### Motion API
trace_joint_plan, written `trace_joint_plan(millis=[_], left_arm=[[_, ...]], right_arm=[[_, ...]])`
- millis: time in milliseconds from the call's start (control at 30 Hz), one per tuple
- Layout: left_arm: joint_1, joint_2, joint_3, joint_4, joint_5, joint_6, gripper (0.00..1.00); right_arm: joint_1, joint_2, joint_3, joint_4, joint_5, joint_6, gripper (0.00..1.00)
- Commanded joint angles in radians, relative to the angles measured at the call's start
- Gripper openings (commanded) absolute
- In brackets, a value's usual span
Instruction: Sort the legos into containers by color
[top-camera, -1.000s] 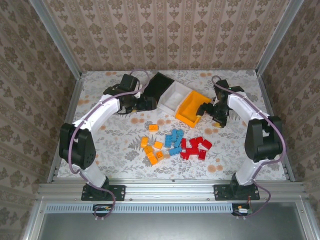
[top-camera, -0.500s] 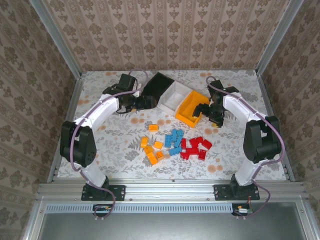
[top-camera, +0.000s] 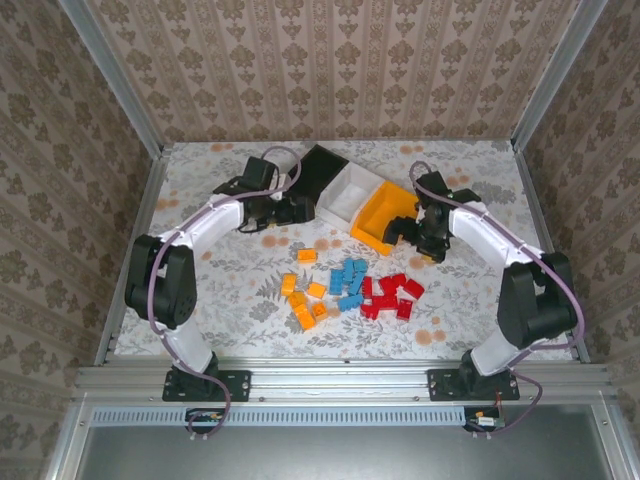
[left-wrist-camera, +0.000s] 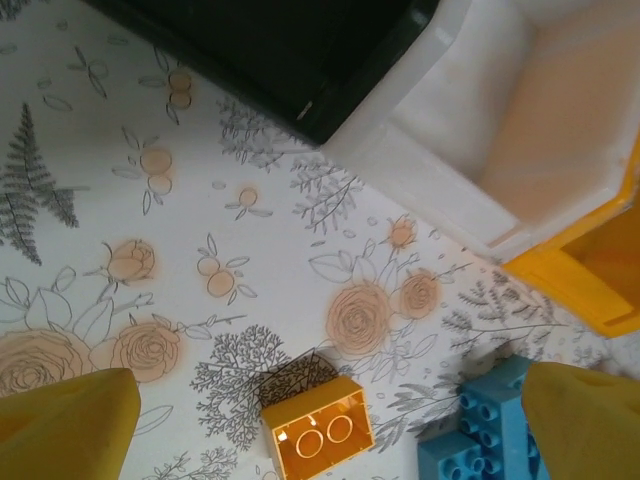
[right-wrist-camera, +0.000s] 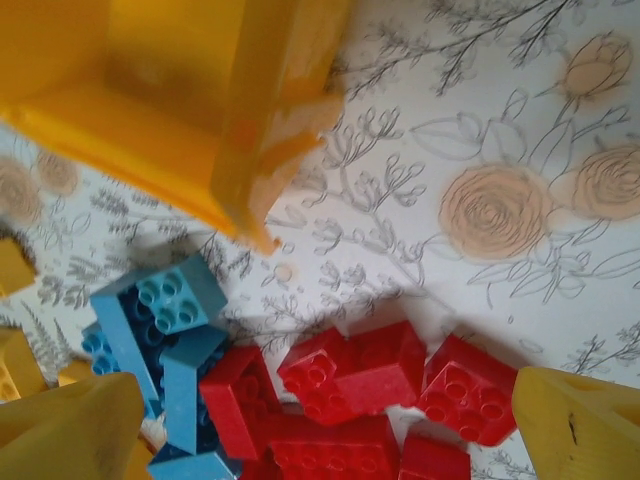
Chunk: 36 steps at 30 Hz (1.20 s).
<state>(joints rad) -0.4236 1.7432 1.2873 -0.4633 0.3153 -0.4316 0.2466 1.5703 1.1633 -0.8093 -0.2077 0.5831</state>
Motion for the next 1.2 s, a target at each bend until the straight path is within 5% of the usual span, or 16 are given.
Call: trace_joint_plan(millis=[0, 467, 833, 1167], left_arm=[[-0.025, -0.088, -0.063, 0.076, -0.041, -0.028, 1.00], [-0.061, -0.285, -0.290, 0.122, 0.034, -0.063, 1.00], [-0.061, -0.281, -0.261, 0.004, 0.061, 0.016, 1.00], [-0.063, -0.348, -0.368, 0.063, 0.082, -0.012, 1.00]], right_arm=[[0.048, -0.088, -0.072, 0.044, 0.045, 0.031, 0.96], [0.204, -0.347, -0.317, -0.016, 0.064, 0.090, 0.94], [0.212, -0.358, -0.321, -0.079, 0.016, 0.002, 0.94], [0.293, -0.398, -0.418, -0.048, 0.054, 0.066, 0.93]])
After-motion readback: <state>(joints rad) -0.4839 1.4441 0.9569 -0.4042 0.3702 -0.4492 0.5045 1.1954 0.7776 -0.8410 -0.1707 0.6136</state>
